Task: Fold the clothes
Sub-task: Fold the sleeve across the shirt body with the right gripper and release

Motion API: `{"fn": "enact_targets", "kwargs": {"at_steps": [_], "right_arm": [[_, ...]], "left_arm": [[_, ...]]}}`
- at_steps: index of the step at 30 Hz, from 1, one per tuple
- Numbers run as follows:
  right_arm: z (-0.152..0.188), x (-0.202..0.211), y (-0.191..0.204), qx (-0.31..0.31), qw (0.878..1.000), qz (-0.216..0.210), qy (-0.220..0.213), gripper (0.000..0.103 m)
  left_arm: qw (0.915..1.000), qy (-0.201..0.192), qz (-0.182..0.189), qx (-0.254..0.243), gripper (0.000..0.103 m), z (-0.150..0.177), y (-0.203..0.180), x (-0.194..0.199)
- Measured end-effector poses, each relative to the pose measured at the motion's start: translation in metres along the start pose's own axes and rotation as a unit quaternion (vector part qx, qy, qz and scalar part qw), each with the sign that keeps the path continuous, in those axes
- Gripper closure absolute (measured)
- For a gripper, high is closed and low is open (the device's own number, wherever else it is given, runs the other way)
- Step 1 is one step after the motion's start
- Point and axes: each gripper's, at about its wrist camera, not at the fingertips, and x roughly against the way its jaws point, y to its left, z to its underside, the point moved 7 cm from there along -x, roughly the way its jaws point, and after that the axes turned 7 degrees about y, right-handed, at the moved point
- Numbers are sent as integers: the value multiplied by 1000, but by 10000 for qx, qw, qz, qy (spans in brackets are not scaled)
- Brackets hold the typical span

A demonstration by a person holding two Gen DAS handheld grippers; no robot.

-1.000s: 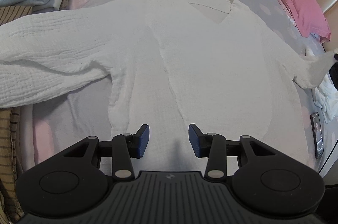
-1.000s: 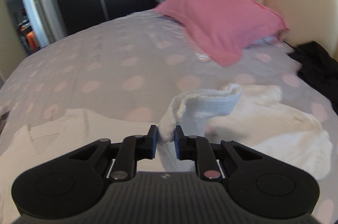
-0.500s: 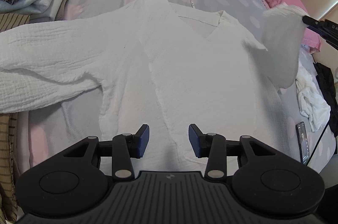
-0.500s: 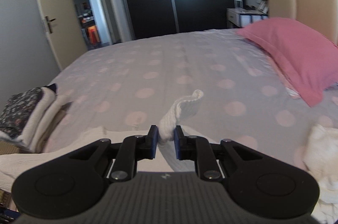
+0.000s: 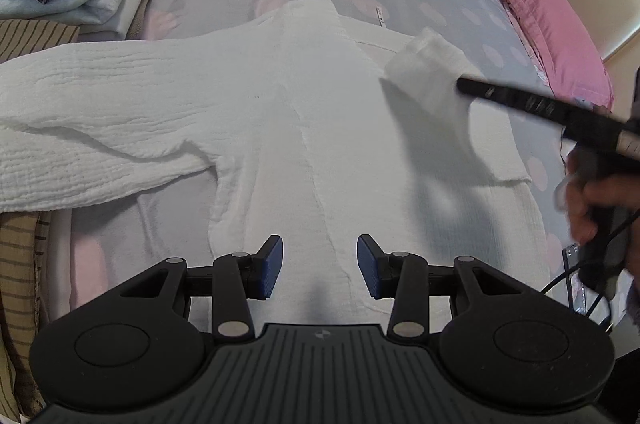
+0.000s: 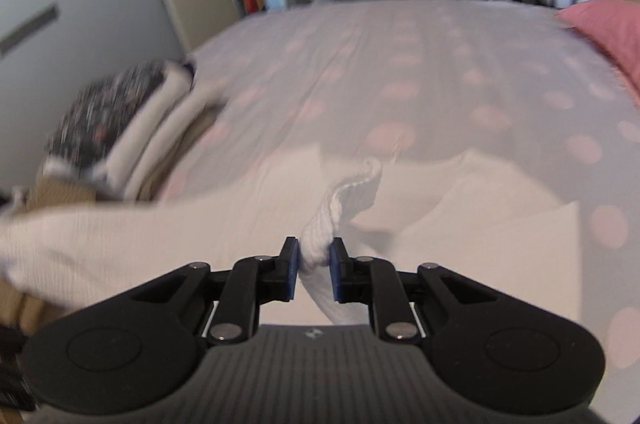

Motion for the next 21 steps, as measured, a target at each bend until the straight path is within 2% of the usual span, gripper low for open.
{"fn": "enact_targets", "kwargs": {"at_steps": [4, 7, 11, 15, 21], "right_arm": [[14, -11, 9, 80, 9992, -252, 300, 67], [9, -1, 1, 91, 9996, -158, 233, 63], [2, 22, -44, -177, 9997, 163, 76, 62], [8, 45, -107, -332, 9969, 711, 52, 62], [45, 61, -164, 573, 9866, 1424, 552, 62]], "left_arm": [[10000, 1, -21, -27, 64, 1, 0, 0], [10000, -14, -46, -29, 64, 1, 2, 1], [10000, -7, -60, -30, 64, 3, 2, 1], [10000, 8, -70, -34, 64, 4, 2, 1], [9999, 44, -95, -37, 64, 6, 2, -1]]}}
